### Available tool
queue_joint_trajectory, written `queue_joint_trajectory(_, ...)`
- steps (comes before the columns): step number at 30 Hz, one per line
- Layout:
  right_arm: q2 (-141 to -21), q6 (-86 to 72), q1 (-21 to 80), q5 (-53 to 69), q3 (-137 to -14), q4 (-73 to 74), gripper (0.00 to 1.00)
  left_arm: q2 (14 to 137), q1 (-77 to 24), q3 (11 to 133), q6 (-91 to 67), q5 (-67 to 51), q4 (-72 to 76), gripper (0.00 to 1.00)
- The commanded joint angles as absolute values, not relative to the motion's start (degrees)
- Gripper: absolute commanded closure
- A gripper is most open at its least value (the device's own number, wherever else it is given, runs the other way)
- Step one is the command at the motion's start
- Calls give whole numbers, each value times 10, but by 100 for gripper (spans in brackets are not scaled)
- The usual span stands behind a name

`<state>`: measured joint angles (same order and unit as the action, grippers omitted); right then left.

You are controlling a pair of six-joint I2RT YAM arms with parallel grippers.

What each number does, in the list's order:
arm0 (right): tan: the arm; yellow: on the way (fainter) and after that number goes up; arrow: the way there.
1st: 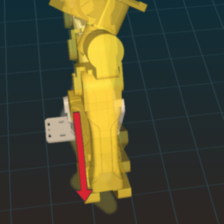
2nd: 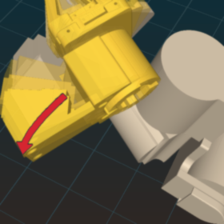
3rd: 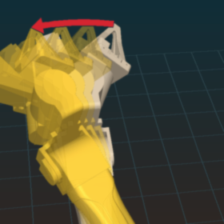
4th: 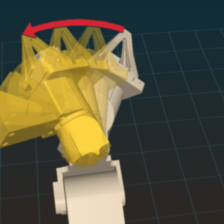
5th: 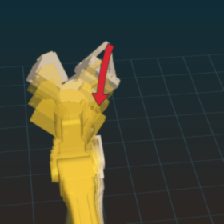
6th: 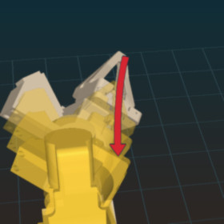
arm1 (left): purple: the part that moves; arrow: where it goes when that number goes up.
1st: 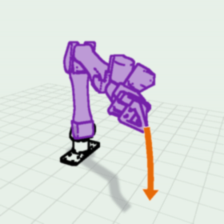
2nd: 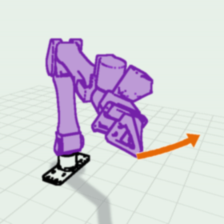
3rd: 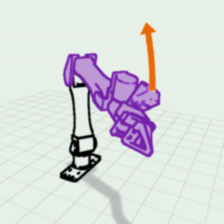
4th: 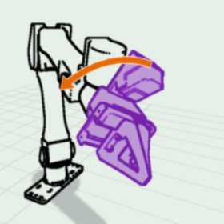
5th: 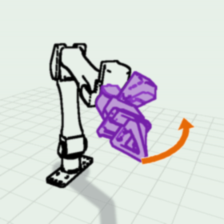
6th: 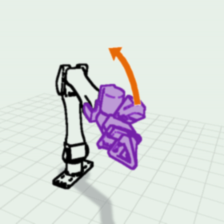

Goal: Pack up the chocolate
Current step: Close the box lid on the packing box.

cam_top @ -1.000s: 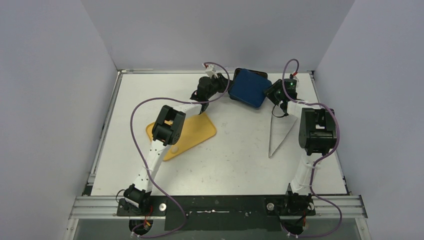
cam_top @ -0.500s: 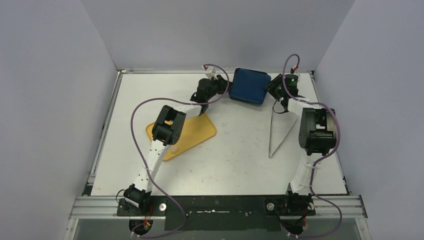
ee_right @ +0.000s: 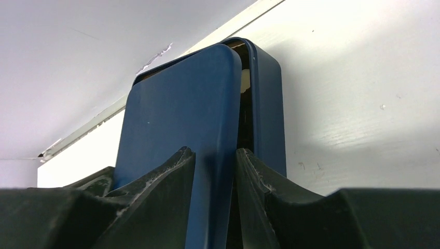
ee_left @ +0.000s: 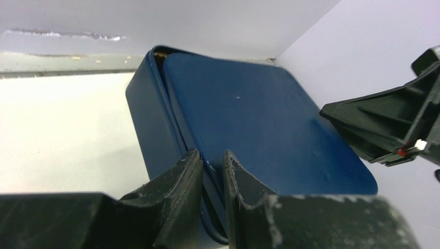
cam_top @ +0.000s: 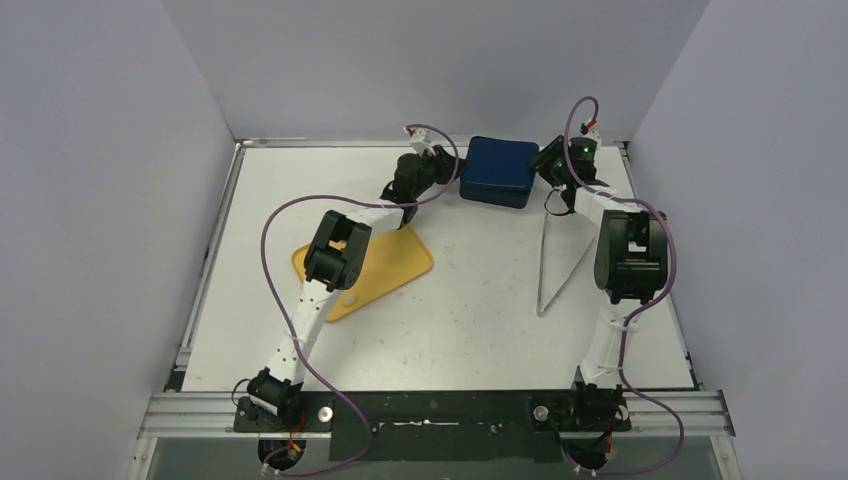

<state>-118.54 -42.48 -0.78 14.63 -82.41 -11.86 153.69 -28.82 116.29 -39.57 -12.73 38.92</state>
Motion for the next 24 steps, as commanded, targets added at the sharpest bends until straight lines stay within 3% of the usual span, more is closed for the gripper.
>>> queue_joint_trajectory(1,-1200,-413,-6,162,-869,-132,65,1526,-297,1222,-385,-129,411,81)
queue_joint_trajectory(13,-1228,-392,-7,147,-899,-135,65,1556,-296,1252,-359,-120,389,80)
queue_joint_trajectory(24,-1208,-342,-6,163,-904,-106,61,1462,-296,1174,-312,-124,357,62)
